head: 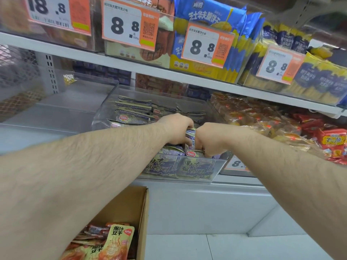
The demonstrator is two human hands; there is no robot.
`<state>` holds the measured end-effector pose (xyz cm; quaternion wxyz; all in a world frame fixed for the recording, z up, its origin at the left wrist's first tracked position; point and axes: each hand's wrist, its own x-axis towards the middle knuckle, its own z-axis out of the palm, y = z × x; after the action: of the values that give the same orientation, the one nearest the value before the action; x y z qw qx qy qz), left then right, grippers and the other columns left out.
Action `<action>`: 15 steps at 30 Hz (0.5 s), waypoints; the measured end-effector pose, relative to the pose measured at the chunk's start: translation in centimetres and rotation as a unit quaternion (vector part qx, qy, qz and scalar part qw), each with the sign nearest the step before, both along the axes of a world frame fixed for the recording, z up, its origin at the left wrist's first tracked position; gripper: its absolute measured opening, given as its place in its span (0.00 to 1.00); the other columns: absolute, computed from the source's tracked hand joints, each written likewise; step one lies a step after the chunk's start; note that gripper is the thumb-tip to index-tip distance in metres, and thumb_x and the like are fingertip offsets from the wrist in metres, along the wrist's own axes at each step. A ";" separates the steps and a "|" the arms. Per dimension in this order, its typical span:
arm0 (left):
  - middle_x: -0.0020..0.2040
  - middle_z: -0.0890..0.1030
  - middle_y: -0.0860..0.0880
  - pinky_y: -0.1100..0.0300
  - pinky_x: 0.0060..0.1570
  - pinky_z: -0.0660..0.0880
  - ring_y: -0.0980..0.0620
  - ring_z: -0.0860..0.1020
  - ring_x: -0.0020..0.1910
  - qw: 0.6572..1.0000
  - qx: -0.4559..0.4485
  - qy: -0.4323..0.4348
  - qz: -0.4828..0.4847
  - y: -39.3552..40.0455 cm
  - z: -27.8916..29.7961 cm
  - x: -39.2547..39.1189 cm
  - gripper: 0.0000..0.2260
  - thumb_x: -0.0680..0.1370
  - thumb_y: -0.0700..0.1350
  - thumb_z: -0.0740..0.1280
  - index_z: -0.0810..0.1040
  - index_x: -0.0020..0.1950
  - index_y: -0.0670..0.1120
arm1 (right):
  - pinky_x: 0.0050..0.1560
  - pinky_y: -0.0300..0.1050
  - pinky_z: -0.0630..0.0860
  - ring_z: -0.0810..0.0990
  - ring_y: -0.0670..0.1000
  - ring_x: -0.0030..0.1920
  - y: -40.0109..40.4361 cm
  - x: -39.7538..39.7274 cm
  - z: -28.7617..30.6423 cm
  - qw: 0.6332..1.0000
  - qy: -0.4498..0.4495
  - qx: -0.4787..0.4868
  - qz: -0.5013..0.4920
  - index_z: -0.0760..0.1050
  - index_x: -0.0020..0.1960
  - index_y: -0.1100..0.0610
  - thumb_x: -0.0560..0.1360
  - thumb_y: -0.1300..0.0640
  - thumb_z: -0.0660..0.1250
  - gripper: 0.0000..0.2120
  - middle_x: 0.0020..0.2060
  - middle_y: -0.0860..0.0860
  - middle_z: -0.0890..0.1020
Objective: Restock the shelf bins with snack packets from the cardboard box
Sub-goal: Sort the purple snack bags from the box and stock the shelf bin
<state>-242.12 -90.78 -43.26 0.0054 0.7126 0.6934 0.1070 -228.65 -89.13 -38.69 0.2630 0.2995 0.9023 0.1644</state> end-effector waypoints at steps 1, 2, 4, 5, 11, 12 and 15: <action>0.59 0.81 0.50 0.53 0.51 0.76 0.46 0.78 0.58 1.000 0.005 0.025 0.006 -0.5 0.3 0.2 0.21 0.75 0.58 0.72 0.76 0.65 0.52 | 0.32 0.41 0.69 0.76 0.56 0.39 -0.2 0.0 0.0 1.000 0.001 -0.002 -0.010 0.80 0.46 0.58 0.71 0.61 0.68 0.04 0.33 0.52 0.77; 0.59 0.81 0.50 0.53 0.51 0.76 0.46 0.78 0.59 0.999 0.016 0.040 0.011 -1.2 0.6 0.4 0.19 0.76 0.57 0.70 0.76 0.65 0.53 | 0.34 0.42 0.71 0.77 0.57 0.40 -0.3 0.1 0.2 1.000 0.006 -0.003 -0.018 0.80 0.45 0.58 0.71 0.62 0.67 0.04 0.34 0.53 0.78; 0.64 0.80 0.49 0.51 0.54 0.76 0.45 0.77 0.63 0.998 0.053 0.019 0.017 -3.1 1.2 0.5 0.18 0.78 0.52 0.66 0.75 0.68 0.54 | 0.40 0.47 0.79 0.81 0.58 0.45 -1.0 0.4 0.7 0.999 0.036 -0.008 -0.039 0.81 0.49 0.58 0.70 0.64 0.65 0.10 0.41 0.55 0.82; 0.65 0.79 0.50 0.51 0.56 0.76 0.46 0.76 0.64 0.997 0.073 -0.013 0.021 -4.4 1.3 0.5 0.18 0.79 0.50 0.65 0.74 0.70 0.55 | 0.46 0.49 0.81 0.82 0.58 0.48 -1.6 0.6 1.0 0.997 0.070 -0.003 -0.041 0.81 0.52 0.58 0.69 0.65 0.63 0.14 0.45 0.55 0.84; 0.52 0.83 0.56 0.51 0.52 0.78 0.50 0.80 0.54 0.949 0.156 -0.264 0.067 -16.2 -1.8 -1.6 0.15 0.71 0.48 0.65 0.79 0.56 0.57 | 0.42 0.41 0.73 0.79 0.50 0.42 -11.0 -2.5 -1.2 0.859 0.499 -0.093 -0.066 0.85 0.43 0.51 0.69 0.62 0.68 0.09 0.35 0.46 0.81; 0.48 0.84 0.56 0.51 0.50 0.78 0.50 0.81 0.50 0.941 0.157 -0.285 0.094 -18.2 -2.8 -2.4 0.15 0.69 0.49 0.64 0.79 0.54 0.58 | 0.41 0.41 0.72 0.78 0.50 0.41 -12.9 -3.7 -2.3 0.855 0.501 -0.118 -0.061 0.84 0.42 0.51 0.69 0.62 0.68 0.09 0.34 0.47 0.80; 0.44 0.84 0.58 0.54 0.49 0.79 0.54 0.81 0.46 0.925 0.110 -0.327 0.156 -24.5 -6.2 -5.7 0.14 0.67 0.49 0.65 0.81 0.50 0.59 | 0.43 0.42 0.74 0.79 0.51 0.43 -17.6 -7.6 -5.9 0.869 0.449 -0.204 -0.026 0.84 0.42 0.53 0.69 0.62 0.67 0.08 0.38 0.50 0.83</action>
<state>-247.81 -115.28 -49.47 0.1373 0.5168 0.7393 0.4092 -236.30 -106.78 -44.62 -0.1114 0.3039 0.9283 -0.1828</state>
